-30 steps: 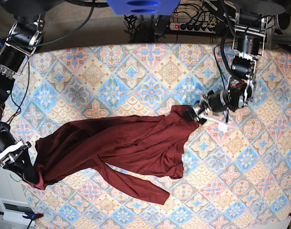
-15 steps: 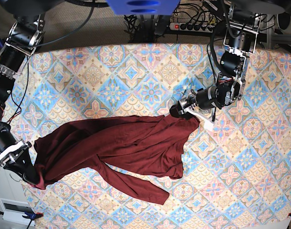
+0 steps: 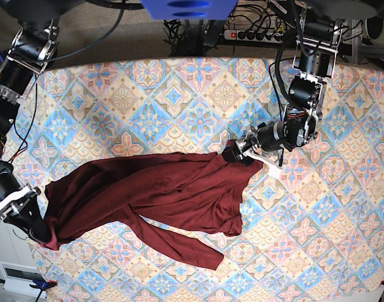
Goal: Layout the t-shirt on the table in an organized manner, then fold the t-shirt properly
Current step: 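Pull the grasped shirt with the left gripper away from the right gripper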
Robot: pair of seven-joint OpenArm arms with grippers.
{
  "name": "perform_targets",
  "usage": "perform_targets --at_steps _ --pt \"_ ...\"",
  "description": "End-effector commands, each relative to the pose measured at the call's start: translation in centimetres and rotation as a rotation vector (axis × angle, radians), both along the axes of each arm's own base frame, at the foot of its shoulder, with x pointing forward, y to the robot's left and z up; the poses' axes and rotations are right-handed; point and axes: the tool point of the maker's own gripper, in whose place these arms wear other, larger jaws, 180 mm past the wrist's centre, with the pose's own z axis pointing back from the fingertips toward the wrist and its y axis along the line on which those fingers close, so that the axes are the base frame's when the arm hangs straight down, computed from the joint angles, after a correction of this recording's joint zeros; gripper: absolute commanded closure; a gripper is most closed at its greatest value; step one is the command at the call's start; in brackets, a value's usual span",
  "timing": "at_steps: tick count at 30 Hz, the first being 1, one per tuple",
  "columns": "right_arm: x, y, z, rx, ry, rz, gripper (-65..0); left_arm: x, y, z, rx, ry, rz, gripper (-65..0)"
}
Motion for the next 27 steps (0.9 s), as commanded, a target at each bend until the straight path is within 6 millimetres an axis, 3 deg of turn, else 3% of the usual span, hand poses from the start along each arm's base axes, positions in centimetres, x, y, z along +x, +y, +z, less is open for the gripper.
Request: perform_targets --at_steps 1,8,12,15,21,23,27 --pt "-0.1 -0.4 3.0 0.005 -0.089 -0.002 -0.3 -1.7 1.1 -1.9 0.068 0.075 -0.008 -40.6" --pt "-0.1 -0.4 3.0 0.005 -0.089 -0.002 -0.3 -3.1 5.4 -2.8 0.109 0.107 0.062 -40.5" --pt "-0.1 -0.4 3.0 0.005 -0.089 -0.002 -0.3 -3.5 5.6 -2.3 0.117 0.089 0.053 -40.5" --pt "-0.1 -0.4 3.0 0.005 -0.089 -0.002 -0.3 -3.4 6.9 -2.0 0.146 0.080 0.052 -40.5" --pt "-0.1 -0.4 3.0 0.005 -0.089 -0.002 -0.3 -3.4 7.0 -2.0 0.147 0.079 0.053 -40.0" --pt "-0.1 -0.4 3.0 0.005 -0.089 -0.002 -0.3 -4.3 7.1 -2.5 0.148 0.099 0.054 -36.3" --pt "-0.1 -0.4 3.0 0.005 -0.089 -0.002 -0.3 -4.6 10.4 -2.5 0.161 0.104 0.144 -26.1"
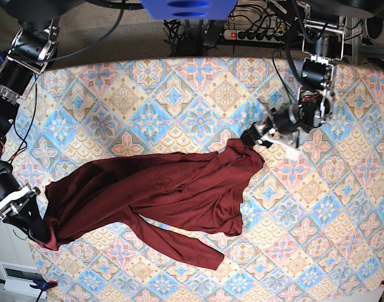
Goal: Layout the t-shirt on the table in an organized manner, then fold the t-shirt properly
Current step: 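Pull the grasped shirt with the left gripper away from the right gripper, then drag the held shirt part with the left gripper along the table edge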
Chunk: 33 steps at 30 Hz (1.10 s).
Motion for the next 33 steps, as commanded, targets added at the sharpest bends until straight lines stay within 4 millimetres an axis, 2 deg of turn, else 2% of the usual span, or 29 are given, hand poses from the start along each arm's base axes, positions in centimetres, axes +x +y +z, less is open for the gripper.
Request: perform_targets --at_steps 1,2,5,9,12,15,23,26,33 --pt "-0.1 -0.4 2.9 0.004 -0.087 0.000 -0.3 -0.8 3.3 -1.5 0.132 0.058 0.035 -24.4" --pt "-0.1 -0.4 2.9 0.004 -0.087 0.000 -0.3 -0.5 3.5 -1.2 0.127 0.051 0.043 -23.7" --pt "-0.1 -0.4 2.8 0.004 -0.086 0.001 -0.3 -0.2 3.5 -0.8 0.096 0.043 0.059 -26.5" --pt "-0.1 -0.3 2.8 0.003 -0.085 0.004 -0.3 0.9 3.0 -0.1 0.082 0.020 0.057 -33.3" --pt "-0.1 -0.3 2.8 0.003 -0.085 0.004 -0.3 1.5 1.7 0.2 0.050 0.007 0.056 -39.7" --pt "-0.1 -0.3 2.9 0.003 -0.087 0.003 -0.3 1.7 0.8 0.3 0.042 0.002 0.037 -42.7" --pt "-0.1 -0.4 2.9 0.004 -0.088 0.001 -0.3 4.3 -2.1 0.9 0.016 -0.020 -0.007 -42.9" --pt "-0.1 -0.4 2.9 0.004 -0.088 0.001 -0.3 4.5 -3.2 -0.1 -0.016 0.016 0.006 -42.9" --pt "-0.1 -0.4 2.9 0.004 -0.089 0.000 -0.3 5.2 -5.7 -0.6 0.043 0.006 -0.064 -42.6"
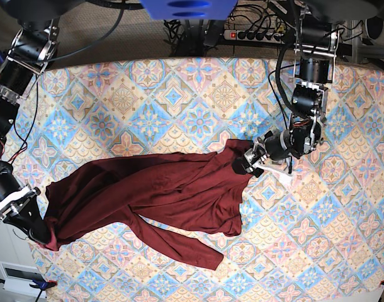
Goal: Layout the t-shirt on the table in an organized manner, then fold the t-shirt properly
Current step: 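Drag the held shirt part with the left gripper along the table edge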
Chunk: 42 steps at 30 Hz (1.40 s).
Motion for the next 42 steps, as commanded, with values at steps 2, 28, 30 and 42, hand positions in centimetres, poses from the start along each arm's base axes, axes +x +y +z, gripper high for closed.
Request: perform_targets --at_steps 2,28,30,42 --pt "-0.1 -0.4 2.9 0.006 -0.087 -0.002 -0.3 -1.5 -0.5 -1.6 0.053 0.065 -0.038 -39.4" --pt "-0.2 -3.8 6.5 -0.042 -0.156 -0.070 -0.3 9.4 7.7 16.1 0.008 -0.476 0.038 0.0" --pt "0.2 -4.5 6.3 -0.023 -0.142 -0.084 -0.3 10.7 8.2 18.8 0.003 -0.544 0.027 0.0" --pt "5.3 -5.5 11.2 0.025 -0.162 -0.063 -0.3 18.8 10.5 33.8 -0.029 -0.798 0.029 0.0"
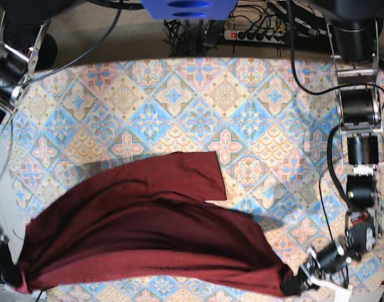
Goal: Layout the t-shirt on the table in an organized manner, then fold the t-shirt properly
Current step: 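Drag the held shirt part with the left gripper along the table edge, then lift the shirt with both grippers and stretch it between them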
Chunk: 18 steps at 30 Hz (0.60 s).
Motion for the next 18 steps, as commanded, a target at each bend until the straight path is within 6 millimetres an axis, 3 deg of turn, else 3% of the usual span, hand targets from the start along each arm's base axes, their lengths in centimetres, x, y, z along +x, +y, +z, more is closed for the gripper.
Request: perform_targets --at_steps 1,5,13,14,18 --pt "0.0 -0.9 3.7 0.010 -0.090 -0.016 -0.3 1.1 1.2 5.3 -0.027 -0.111 0.028 0.0" --pt "1.8 -1.1 6.2 0.053 -0.109 -0.010 -0.3 3.2 2.9 10.0 -0.081 -0.160 0.071 0.0" --pt "5.2 -2.5 12.8 0.193 -0.198 -0.031 -0.3 6.2 5.8 16.6 -0.205 -0.229 0.207 0.0" --pt "5.8 -2.1 13.3 0.217 -0.202 -0.024 -0.3 6.4 6.2 16.9 -0.213 -0.229 0.218 0.0" --pt "8.5 0.8 14.5 0.335 -0.213 0.024 -0.3 7.2 6.1 14.5 -0.244 -0.163 0.238 0.0"
